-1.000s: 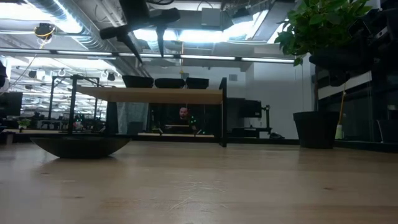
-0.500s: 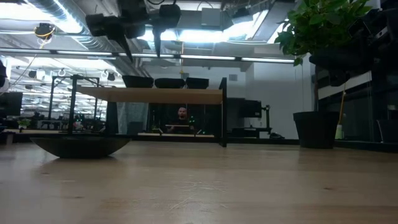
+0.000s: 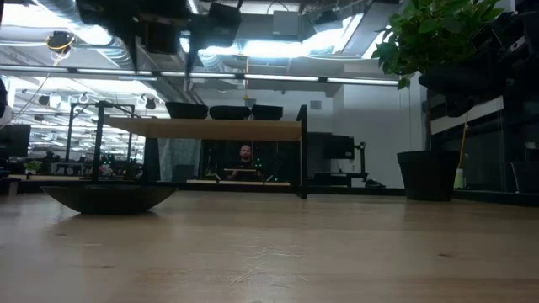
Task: Pick & Place Mini shaped plates
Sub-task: Stack the leaf shaped plate on top of the leaf shaped plates on the shelf
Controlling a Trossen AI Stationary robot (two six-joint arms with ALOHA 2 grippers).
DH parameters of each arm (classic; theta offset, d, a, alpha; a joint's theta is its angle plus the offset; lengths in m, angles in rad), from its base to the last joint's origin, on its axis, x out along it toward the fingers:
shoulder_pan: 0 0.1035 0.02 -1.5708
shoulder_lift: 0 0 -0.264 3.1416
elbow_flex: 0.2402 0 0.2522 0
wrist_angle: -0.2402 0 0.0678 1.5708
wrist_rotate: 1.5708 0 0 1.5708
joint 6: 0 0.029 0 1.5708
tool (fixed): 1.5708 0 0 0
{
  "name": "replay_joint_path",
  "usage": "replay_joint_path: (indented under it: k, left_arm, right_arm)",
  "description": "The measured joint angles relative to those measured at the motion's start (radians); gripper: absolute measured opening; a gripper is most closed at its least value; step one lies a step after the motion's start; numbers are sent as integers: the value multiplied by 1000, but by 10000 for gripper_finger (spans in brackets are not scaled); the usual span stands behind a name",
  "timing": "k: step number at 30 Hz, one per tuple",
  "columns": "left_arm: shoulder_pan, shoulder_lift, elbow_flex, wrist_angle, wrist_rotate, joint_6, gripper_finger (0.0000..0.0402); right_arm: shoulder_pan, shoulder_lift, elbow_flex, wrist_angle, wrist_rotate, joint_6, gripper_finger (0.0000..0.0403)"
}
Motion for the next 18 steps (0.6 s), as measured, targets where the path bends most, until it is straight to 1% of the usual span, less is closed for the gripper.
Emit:
replay_joint_path:
  k: [5,10,12,18]
  left_arm:
    - [-65,8,0,-25,41,-105,255]
    - [-138,19,0,-20,33,-210,255]
    - [-160,28,1,-3,33,-207,255]
    - [-239,78,0,33,34,-39,255]
  right_arm:
    - [0,0,0,0,0,0,103]
    - [0,0,0,0,0,0,103]
    - [0,0,0,0,0,0,103]
    - [0,0,0,0,0,0,103]
